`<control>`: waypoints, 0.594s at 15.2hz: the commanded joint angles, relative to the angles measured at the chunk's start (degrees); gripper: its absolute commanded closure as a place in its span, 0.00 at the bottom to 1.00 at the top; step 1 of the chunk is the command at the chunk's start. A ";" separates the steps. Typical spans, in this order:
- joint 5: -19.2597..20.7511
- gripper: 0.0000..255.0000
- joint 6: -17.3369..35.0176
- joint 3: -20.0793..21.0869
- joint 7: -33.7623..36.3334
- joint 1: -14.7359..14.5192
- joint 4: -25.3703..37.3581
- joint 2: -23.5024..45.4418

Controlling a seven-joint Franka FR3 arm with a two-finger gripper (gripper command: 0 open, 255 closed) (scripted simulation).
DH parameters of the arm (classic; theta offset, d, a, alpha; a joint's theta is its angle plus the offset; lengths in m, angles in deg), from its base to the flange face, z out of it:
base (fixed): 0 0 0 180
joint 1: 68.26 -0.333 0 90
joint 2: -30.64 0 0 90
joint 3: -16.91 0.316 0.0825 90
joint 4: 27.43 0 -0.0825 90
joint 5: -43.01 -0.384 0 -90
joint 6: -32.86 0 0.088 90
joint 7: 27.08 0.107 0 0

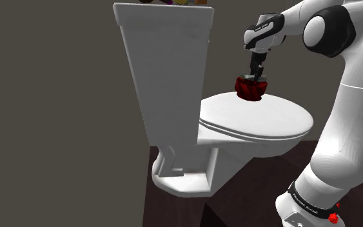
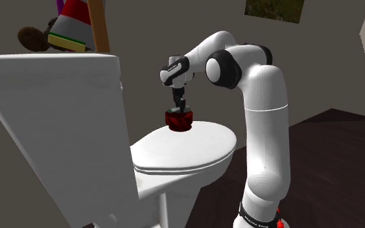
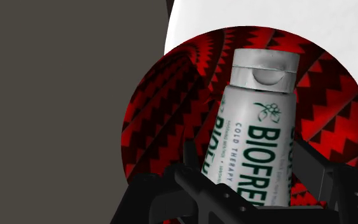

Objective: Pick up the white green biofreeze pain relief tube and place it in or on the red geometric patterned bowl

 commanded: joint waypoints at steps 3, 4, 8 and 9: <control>-0.10 1.00 0.77 0.06 0.04 -0.01 -0.58 0.18; -0.10 1.00 0.77 0.06 0.04 -0.01 -0.58 0.18; -0.10 0.00 0.77 0.06 0.04 -0.01 -0.58 0.18; -0.10 0.00 0.77 0.06 0.03 -0.01 -0.58 0.18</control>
